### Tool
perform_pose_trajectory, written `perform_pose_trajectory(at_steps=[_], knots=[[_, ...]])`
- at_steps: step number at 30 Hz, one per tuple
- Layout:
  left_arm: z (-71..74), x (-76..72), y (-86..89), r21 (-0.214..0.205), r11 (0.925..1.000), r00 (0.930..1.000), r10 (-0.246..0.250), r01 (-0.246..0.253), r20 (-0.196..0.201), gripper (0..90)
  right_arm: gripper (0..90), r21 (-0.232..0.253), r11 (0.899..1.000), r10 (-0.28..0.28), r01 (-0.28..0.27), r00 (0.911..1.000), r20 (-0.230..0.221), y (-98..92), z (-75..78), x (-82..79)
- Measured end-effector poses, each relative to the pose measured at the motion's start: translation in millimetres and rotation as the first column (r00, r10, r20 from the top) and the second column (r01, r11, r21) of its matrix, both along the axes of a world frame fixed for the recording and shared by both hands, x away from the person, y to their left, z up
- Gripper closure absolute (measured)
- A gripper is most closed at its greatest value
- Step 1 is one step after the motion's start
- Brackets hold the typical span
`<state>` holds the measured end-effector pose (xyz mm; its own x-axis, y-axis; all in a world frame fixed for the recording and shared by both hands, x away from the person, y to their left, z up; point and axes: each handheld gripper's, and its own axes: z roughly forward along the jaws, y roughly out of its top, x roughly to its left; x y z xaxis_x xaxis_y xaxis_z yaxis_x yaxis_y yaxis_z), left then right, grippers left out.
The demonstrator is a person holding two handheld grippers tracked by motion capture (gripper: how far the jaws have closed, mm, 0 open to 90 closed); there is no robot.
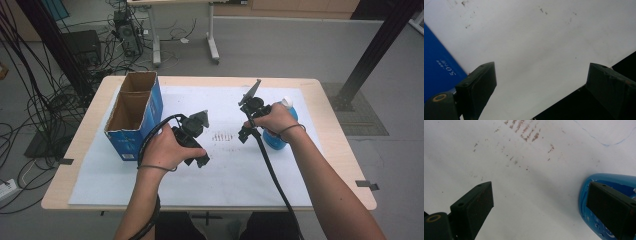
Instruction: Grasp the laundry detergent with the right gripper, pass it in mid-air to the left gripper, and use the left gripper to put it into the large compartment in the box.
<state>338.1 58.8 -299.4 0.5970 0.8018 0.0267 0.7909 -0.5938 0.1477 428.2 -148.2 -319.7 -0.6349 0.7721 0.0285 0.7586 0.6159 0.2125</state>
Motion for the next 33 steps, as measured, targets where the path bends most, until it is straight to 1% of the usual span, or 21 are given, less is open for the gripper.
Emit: perform_pose_trajectory(at_steps=[2,6,16,18,23,26,28,33], knots=[[-1.7,0.1,-0.6,-0.006,1.0,1.0,0.005,-0.005,0.0,9.9,7.8,0.001,1.0,0.007,-0.007,1.0,-0.004,0.2,-0.6,-0.4],[-1.1,-0.8,-1.5,-0.014,0.9999,1.0,0.003,-0.003,-0.001,9.8,7.9,0.008,1.0,0.003,-0.003,1.0,-0.003,-0.5,-0.7,-1.6],[0.1,-1.5,-1.2,-0.009,0.9999,1.0,0.006,-0.007,-0.001,9.8,7.8,0.006,1.0,0.005,-0.005,1.0,-0.001,-4.4,-0.2,-7.7],[-0.2,-1.5,-0.9,-0.008,1.0,1.0,0.005,-0.005,-0.004,9.8,7.8,0.013,1.0,0.002,-0.001,1.0,-0.003,-5.6,-1.0,-10.1],[-1.7,-1.6,-0.7,-0.01,0.9999,1.0,0.008,-0.008,-0.005,9.8,7.8,0.013,1.0,0.008,-0.008,1.0,-0.005,-9.7,-1.8,-17.1],[-2.6,-1.5,0.2,-0.017,0.9998,0.9999,0.01,-0.01,-0.008,9.7,7.8,0.012,1.0,-0.001,0.001,1.0,-0.004,-13.3,-1.3,-22.1],[-3.3,-1.3,0.9,-0.013,0.9998,0.9999,0.015,-0.016,-0.007,9.8,7.8,0.011,1.0,-0.001,0.001,1.0,-0.003,-15.9,-1.1,-25.1],[-1.8,-2.0,2.2,-0.019,0.9996,0.9998,0.02,-0.02,-0.004,9.8,7.7,0.013,1.0,-0.013,0.013,0.9999,-0.003,-23.2,-0.4,-31.6]])
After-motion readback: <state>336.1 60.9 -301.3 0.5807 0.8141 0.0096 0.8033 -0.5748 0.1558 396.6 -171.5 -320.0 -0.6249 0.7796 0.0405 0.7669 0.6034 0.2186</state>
